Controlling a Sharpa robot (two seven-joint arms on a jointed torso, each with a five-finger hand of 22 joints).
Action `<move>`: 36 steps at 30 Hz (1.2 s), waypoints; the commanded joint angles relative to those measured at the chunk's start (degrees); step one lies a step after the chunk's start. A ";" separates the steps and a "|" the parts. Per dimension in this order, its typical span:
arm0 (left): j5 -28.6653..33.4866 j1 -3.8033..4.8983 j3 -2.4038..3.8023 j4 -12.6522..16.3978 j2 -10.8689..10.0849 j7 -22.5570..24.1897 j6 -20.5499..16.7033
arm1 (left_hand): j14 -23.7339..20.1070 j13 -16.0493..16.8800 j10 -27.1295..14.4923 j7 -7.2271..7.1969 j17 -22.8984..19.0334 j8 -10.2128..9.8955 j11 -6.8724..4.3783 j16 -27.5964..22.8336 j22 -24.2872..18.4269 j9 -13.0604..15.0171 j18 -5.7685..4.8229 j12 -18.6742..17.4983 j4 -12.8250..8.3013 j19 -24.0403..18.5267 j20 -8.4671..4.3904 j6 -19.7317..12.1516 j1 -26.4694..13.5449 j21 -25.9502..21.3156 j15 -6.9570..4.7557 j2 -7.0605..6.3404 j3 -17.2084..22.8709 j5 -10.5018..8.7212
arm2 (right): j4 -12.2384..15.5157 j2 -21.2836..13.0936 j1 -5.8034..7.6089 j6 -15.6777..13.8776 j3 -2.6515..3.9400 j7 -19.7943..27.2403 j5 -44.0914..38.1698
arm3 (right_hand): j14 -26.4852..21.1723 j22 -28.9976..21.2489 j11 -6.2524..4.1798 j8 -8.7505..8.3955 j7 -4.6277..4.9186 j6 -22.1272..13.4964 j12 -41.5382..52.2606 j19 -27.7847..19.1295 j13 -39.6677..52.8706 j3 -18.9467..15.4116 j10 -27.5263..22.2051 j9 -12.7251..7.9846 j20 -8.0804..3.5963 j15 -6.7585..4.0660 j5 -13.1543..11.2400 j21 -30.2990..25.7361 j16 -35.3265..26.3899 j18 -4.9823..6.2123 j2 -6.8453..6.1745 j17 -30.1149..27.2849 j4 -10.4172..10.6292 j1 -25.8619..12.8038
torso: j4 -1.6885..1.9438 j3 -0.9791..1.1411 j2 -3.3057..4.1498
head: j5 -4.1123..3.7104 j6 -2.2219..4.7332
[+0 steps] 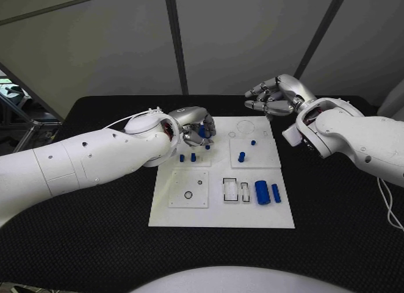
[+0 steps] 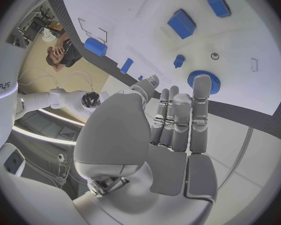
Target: Assemble the parts on the task board
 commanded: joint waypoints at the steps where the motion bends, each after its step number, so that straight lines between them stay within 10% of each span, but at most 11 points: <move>1: -5.79 0.06 -0.13 -0.52 0.56 -0.30 3.23 | 1.13 -0.64 0.49 -0.09 1.60 -0.61 -0.14 2.23 1.78 -0.45 -1.09 -0.43 -0.05 1.13 -0.17 0.80 -0.14 1.92 -0.14 -0.63 -0.28 -0.33 | 0.03 0.11 0.09 -0.54 0.05 0.06 -0.48 | -0.51 -0.01 0.01 -0.38 0.04 -0.46 -0.36 -0.32 -0.05 0.40 -0.38 -0.08 0.03 0.00 0.28 -0.20 -0.07 0.39 -0.13 0.04 0.03 -0.05 | 0.06 -0.01 -0.01 | -0.04 -0.01; 36: -7.22 0.01 -0.35 -6.14 4.78 -2.06 9.07 | 1.36 -3.14 2.35 -0.04 1.40 -2.07 -0.25 4.45 4.84 -1.70 -1.52 -2.68 -0.43 2.13 -0.28 3.24 0.70 4.52 -0.28 0.45 1.25 -0.25 | -0.09 0.57 0.09 -0.43 0.05 0.12 -0.49 | -0.45 0.09 0.00 -0.35 0.05 -0.44 -0.46 -0.23 -0.19 0.56 -0.37 -0.06 0.03 0.00 0.57 -0.16 0.03 0.38 -0.13 0.23 0.05 0.02 | 0.05 0.01 -0.02 | -0.07 -0.23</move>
